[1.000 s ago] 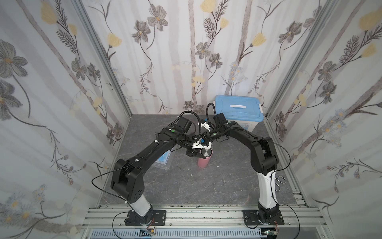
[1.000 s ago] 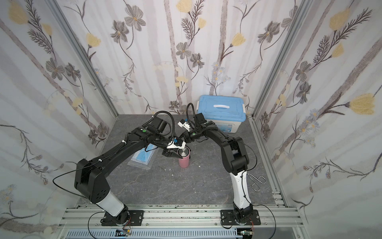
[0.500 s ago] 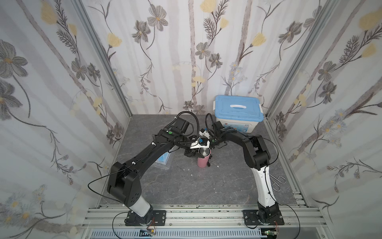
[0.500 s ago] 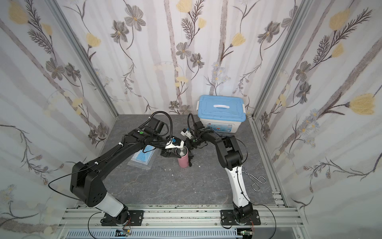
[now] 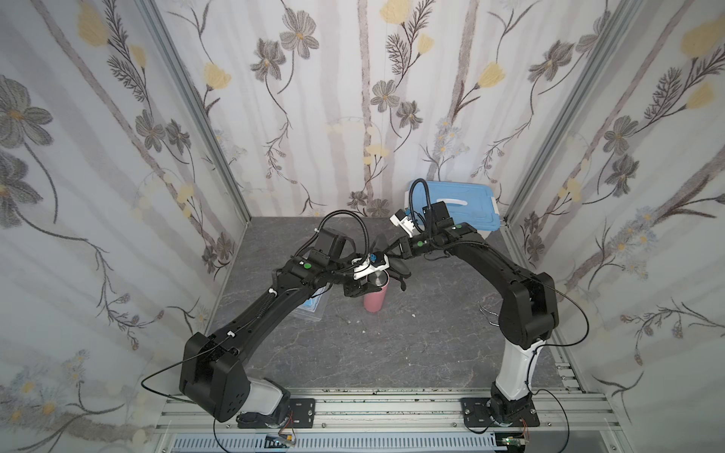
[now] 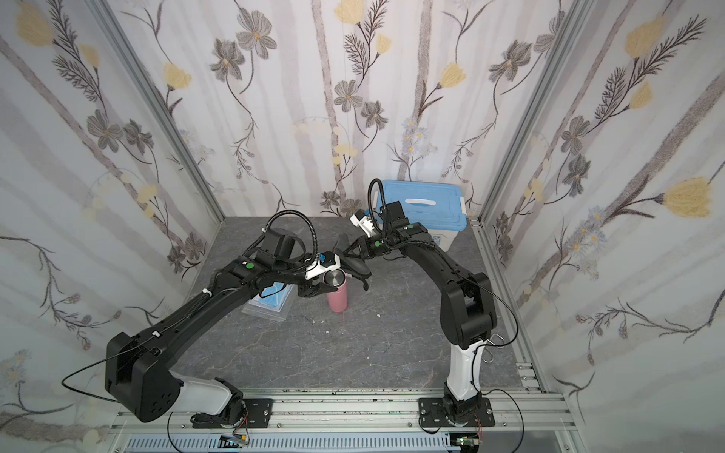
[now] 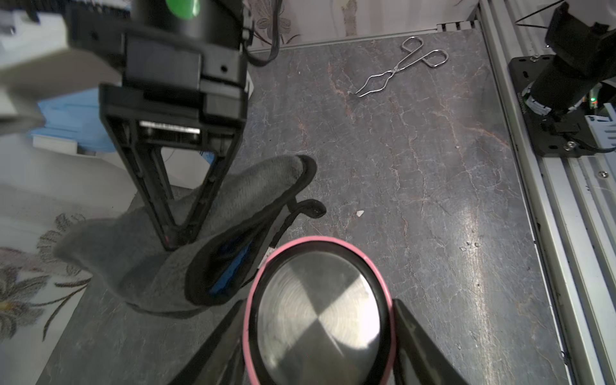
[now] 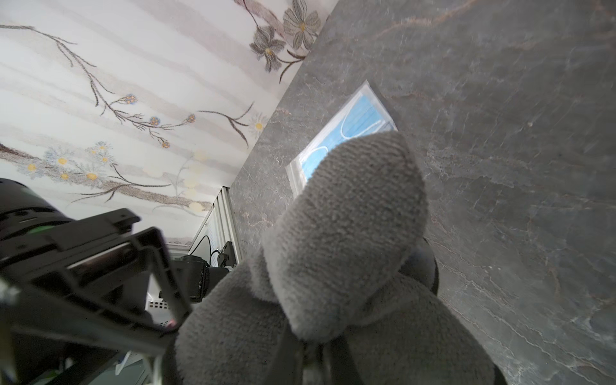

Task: Wipe the surface of the thermos
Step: Wipe the dirt from the surface of the thermos.

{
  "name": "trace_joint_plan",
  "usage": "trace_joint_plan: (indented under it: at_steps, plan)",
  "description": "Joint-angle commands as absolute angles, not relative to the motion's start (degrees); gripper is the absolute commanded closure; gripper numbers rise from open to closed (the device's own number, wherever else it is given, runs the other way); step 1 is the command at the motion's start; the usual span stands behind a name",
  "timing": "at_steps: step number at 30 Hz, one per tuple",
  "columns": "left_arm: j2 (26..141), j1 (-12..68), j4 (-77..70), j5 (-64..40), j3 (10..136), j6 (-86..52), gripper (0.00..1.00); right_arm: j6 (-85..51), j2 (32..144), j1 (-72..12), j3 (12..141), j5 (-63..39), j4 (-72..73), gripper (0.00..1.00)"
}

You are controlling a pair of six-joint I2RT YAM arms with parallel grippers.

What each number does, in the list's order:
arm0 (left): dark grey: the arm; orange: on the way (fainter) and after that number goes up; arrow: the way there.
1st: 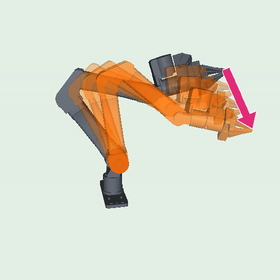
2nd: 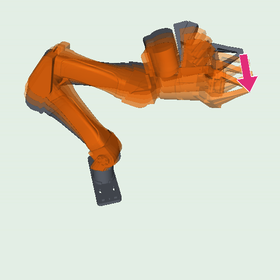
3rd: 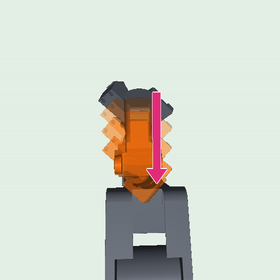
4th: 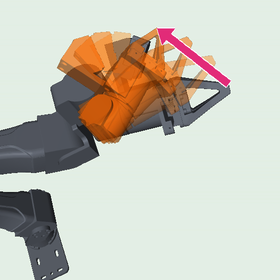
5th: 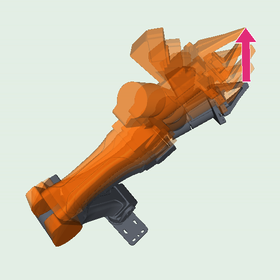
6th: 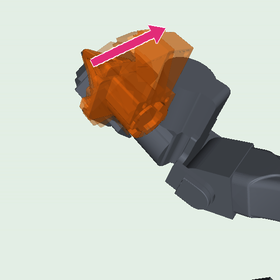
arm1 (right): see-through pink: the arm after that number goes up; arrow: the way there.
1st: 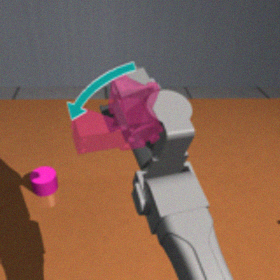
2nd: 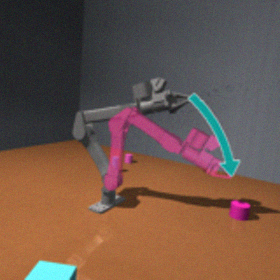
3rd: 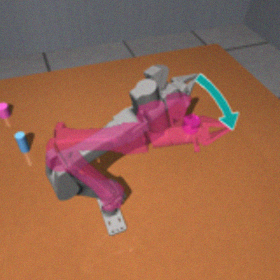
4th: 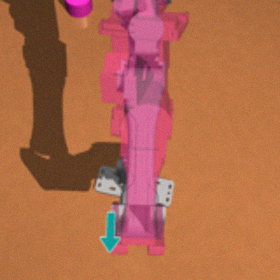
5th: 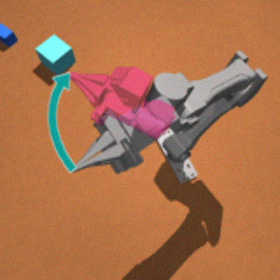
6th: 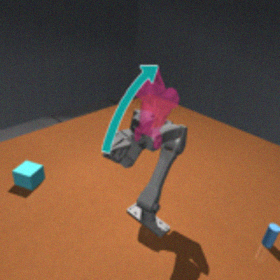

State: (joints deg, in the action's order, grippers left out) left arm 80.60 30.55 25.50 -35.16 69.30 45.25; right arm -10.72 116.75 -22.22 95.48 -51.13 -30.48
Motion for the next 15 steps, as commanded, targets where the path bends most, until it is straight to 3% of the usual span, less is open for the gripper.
trace_joint_plan:
  at_steps: [1, 15]
  plan:
    - [79.6, 30.7, 17.0, -31.0, 68.3, 37.8, 1.00, -11.9, 113.0, -22.3, 94.9, -45.6, -29.3, 1.00]
    - [83.6, 31.2, 9.7, -29.8, 66.3, 27.3, 1.00, -12.5, 104.7, -22.0, 88.6, -39.5, -29.7, 1.00]
